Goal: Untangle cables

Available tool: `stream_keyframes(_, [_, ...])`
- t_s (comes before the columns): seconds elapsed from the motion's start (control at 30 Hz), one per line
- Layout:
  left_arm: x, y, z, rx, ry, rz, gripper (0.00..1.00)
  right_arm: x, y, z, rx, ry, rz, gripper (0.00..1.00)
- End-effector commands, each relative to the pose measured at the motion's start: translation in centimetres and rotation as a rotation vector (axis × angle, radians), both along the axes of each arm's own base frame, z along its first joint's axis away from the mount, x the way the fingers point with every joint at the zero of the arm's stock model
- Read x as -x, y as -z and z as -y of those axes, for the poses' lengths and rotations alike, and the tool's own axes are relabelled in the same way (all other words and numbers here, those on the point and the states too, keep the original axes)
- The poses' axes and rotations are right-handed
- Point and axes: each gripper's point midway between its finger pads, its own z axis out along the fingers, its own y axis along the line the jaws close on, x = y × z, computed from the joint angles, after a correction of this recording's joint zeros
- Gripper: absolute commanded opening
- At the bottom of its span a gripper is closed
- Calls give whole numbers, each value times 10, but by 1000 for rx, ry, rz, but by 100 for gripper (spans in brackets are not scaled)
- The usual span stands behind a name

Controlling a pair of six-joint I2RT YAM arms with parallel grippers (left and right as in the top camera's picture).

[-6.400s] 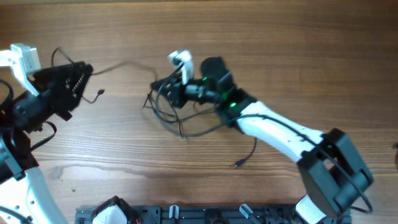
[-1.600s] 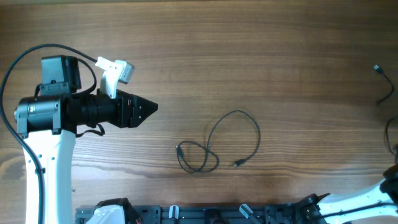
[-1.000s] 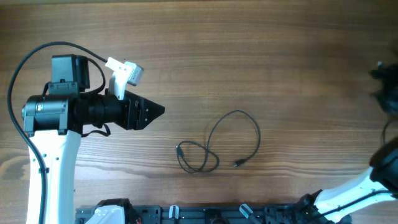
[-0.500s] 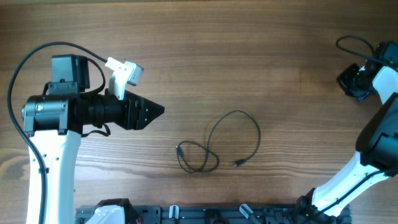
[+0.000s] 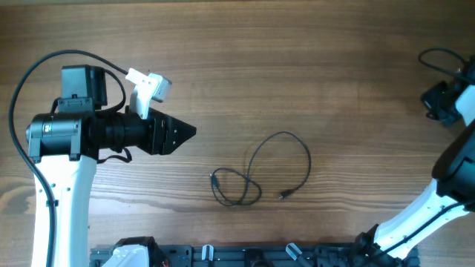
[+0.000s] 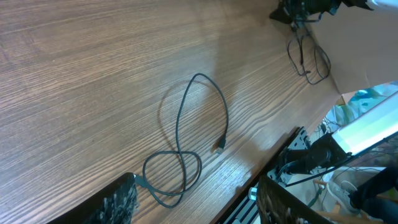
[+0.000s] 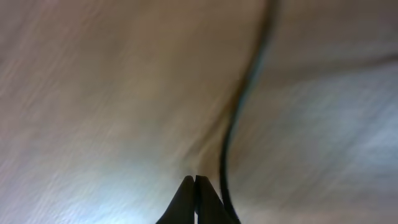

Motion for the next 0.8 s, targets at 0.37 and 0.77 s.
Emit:
stream_keyframes(0.37, [1,0,3,8,20,5,61,70,4,66,-318,315,200,5])
stream_keyframes(0.77, [2,1,3,8,20,-2,61,-3,-45,-21,-629,-149,532,24])
